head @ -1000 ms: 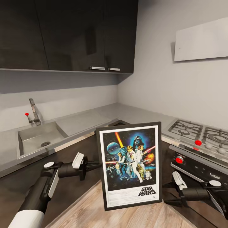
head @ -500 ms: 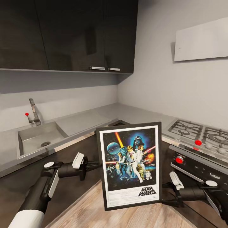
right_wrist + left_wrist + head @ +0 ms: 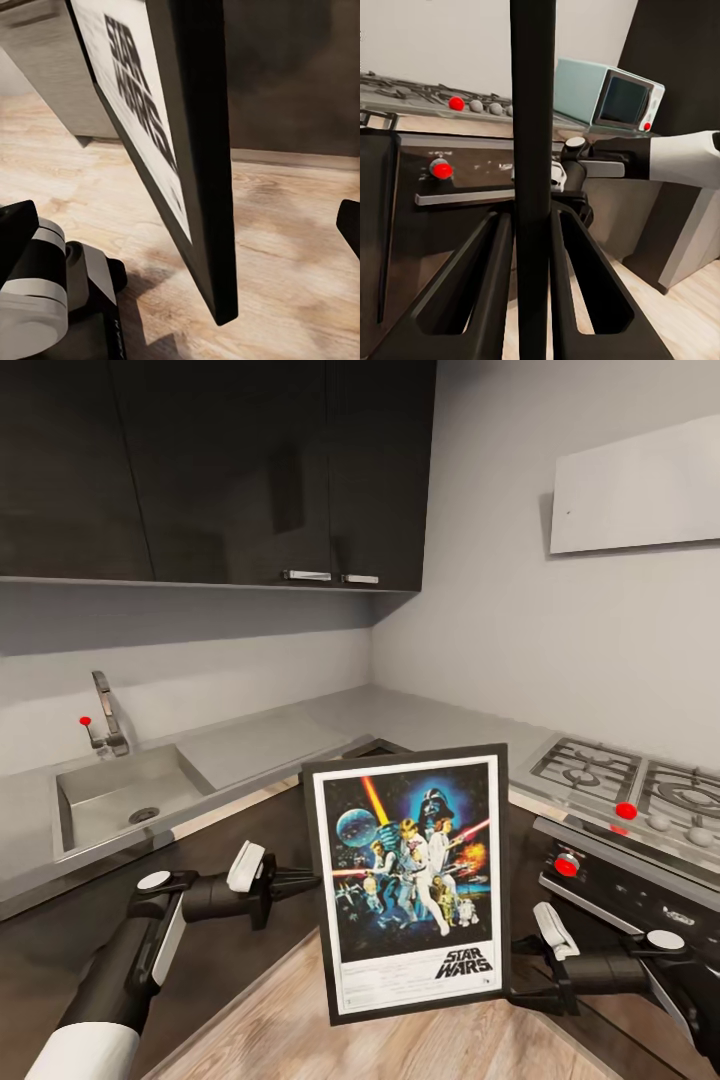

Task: Pick up the poster from the kitchen countertop and hang it on one of the wall nails in the kitchen.

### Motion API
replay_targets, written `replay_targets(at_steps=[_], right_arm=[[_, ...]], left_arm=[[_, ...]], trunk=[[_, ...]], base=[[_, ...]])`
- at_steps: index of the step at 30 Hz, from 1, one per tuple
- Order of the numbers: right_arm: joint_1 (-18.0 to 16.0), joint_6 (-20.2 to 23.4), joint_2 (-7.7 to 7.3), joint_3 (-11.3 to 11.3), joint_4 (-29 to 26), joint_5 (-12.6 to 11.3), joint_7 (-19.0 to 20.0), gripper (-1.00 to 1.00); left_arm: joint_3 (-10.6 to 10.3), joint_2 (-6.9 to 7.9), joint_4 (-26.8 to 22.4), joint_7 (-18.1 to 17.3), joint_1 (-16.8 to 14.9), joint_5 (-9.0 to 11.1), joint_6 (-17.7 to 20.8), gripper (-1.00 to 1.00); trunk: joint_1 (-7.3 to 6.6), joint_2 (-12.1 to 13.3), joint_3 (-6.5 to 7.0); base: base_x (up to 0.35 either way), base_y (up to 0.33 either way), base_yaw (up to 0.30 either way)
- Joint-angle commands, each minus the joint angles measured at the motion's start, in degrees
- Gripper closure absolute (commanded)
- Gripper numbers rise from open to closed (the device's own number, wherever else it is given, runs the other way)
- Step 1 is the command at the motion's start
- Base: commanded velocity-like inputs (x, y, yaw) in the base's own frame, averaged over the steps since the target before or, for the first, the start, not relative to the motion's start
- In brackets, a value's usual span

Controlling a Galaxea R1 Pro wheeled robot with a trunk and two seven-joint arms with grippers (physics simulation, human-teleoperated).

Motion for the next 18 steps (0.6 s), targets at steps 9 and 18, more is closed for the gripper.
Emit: replay_targets(at_steps=[9,18], right_arm=[[0.0,0.1,-0.08,0.3,0.0,-0.4,0.0,-1.0],[0.0,0.1,-0.08,0.3,0.1,-0.3,0.0,-1.0]], left_arm=[[0.2,0.06,0.0,-0.2,0.0,0.0,0.4,1.0],[0.2,0.02,0.0,-0.2,0.0,0.0,0.4,1.0]], trunk=[[0.0,0.0,-0.07],[0.0,0.0,-0.07]], base=[[0.0,0.0,0.0],[0.0,0.0,0.0]])
